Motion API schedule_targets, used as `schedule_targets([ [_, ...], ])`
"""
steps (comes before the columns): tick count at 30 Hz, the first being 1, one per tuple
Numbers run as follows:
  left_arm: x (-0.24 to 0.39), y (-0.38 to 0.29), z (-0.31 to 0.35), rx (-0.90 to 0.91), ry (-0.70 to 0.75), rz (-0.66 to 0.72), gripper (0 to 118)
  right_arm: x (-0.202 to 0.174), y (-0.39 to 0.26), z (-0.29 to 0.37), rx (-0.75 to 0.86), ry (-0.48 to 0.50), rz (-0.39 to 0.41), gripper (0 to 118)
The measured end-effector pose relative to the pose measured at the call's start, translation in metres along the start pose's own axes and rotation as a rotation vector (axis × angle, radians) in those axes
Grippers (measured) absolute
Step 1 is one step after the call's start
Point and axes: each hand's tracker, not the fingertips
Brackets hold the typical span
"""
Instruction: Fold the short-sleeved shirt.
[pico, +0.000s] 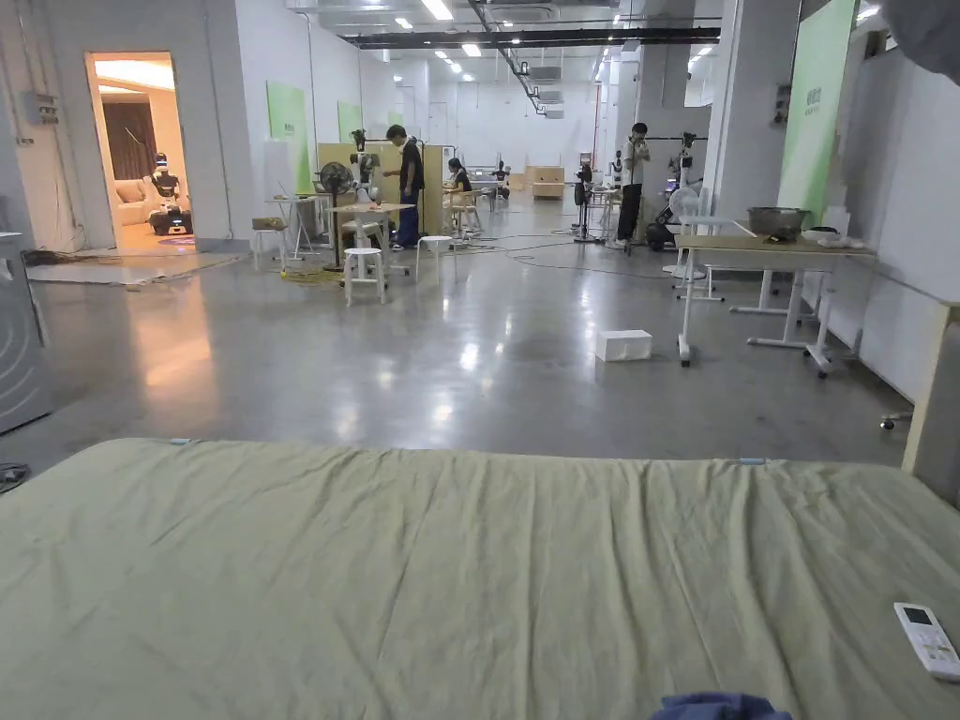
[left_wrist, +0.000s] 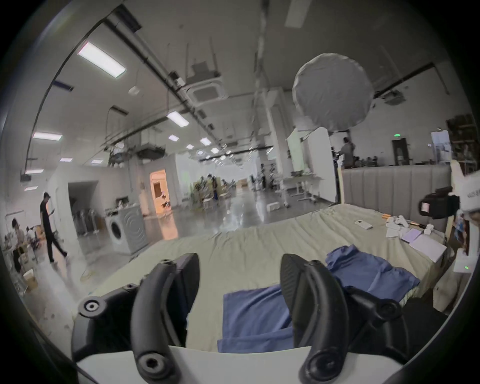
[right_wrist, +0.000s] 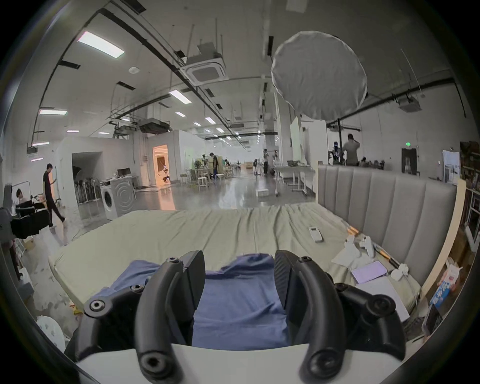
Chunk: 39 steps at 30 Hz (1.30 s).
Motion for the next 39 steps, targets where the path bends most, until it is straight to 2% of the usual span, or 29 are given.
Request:
schedule_targets([
  [2,0.003,0.006,0.003,0.004,-0.015,0.008,31,-0.004,0.005,0.0,-0.022,0.026,-0.023,34],
  [3,0.004,0.008,0.004,0.003,-0.014,0.017,18,-0.006,0.008,0.001,-0.007,0.045,-0.023,18],
  [4,0.006,0.01,0.005,0.008,-0.012,0.022,12,-0.007,0.009,0.003,0.005,0.059,-0.029,6],
  [6,0.006,0.015,0.005,-0.004,-0.002,0.054,11,-0.012,0.013,0.006,0.023,0.062,-0.03,5],
  [8,0.005,0.016,0.008,0.003,-0.014,0.093,4,-0.015,0.015,0.008,0.03,0.068,-0.021,0],
  [10,0.004,0.019,0.015,0.064,-0.023,0.13,0,-0.02,0.021,0.009,0.048,0.076,0.044,0],
  [13,-0.002,0.027,0.015,0.086,-0.033,0.201,0,-0.025,0.021,0.008,0.036,0.071,0.053,0],
  [16,-0.002,0.029,0.01,0.068,-0.015,0.175,0,-0.027,0.023,0.009,0.052,0.097,0.023,0],
  [20,-0.006,0.024,0.006,0.038,-0.026,0.183,0,-0.031,0.024,0.009,0.068,0.098,0.049,0],
  [27,-0.014,0.002,-0.019,-0.078,0.005,0.162,0,-0.025,0.01,-0.004,0.004,0.097,0.014,0],
  [29,-0.019,-0.009,-0.034,-0.123,0.005,0.163,0,-0.021,0.002,-0.012,-0.03,0.1,0.001,0],
  [32,-0.032,-0.025,-0.062,-0.151,0.083,0.258,0,-0.017,-0.012,-0.026,-0.127,0.102,-0.042,0],
  [34,-0.042,-0.039,-0.089,-0.166,0.049,0.348,0,-0.014,-0.018,-0.035,-0.136,0.107,-0.041,0],
  [39,-0.058,-0.094,-0.191,-0.343,-0.018,0.439,0,-0.006,-0.036,-0.054,-0.197,0.088,-0.046,0],
])
